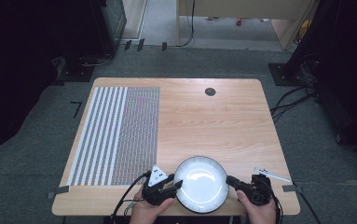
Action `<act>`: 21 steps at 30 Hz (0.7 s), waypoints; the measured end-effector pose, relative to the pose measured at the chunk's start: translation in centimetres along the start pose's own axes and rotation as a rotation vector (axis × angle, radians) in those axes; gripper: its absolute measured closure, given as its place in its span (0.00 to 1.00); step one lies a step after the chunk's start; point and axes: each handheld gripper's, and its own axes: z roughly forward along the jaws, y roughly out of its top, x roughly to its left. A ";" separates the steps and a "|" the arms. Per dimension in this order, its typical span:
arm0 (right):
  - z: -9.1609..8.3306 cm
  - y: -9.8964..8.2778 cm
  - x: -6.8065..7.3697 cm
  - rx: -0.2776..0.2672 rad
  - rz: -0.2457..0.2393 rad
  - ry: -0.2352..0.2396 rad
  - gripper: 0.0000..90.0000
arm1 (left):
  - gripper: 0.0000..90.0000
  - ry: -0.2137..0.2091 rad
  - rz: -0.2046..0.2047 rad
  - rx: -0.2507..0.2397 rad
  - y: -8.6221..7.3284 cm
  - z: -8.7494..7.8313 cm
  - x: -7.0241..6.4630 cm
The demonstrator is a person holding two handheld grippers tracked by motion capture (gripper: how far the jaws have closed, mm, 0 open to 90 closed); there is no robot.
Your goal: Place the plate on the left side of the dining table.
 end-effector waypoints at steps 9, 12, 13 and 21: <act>0.9 -0.1 1.3 -0.023 -0.053 -0.063 0.94 | 0.72 0.015 -0.013 -0.010 0.0 0.0 0.0; 1.1 0.1 1.2 -0.021 -0.032 -0.065 0.95 | 0.71 0.013 -0.014 -0.011 0.0 0.0 0.1; 1.1 0.2 1.1 -0.017 -0.012 -0.053 0.95 | 0.71 0.013 -0.014 -0.013 0.0 0.0 0.1; 1.1 0.1 -0.3 -0.021 0.123 0.054 0.95 | 0.70 -0.013 -0.041 -0.020 0.2 0.0 0.4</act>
